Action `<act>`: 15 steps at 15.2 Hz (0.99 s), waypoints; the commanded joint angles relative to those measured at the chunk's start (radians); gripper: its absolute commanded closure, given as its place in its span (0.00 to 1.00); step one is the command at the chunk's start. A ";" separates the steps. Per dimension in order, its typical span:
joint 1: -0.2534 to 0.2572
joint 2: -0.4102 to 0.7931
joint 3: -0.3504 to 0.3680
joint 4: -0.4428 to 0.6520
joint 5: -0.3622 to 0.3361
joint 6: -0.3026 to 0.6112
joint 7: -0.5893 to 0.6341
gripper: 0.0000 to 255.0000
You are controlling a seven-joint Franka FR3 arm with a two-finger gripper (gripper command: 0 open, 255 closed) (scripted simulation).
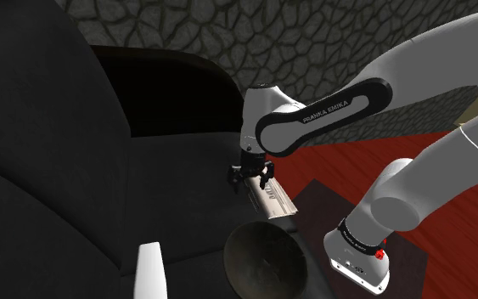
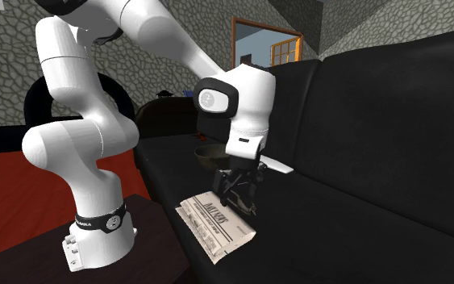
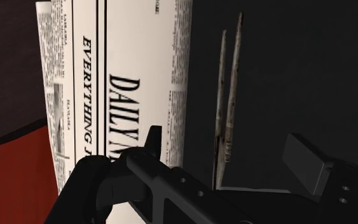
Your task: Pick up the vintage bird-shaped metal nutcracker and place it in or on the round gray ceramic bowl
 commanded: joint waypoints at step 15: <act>0.001 -0.043 -0.010 0.023 0.001 -0.065 0.001 1.00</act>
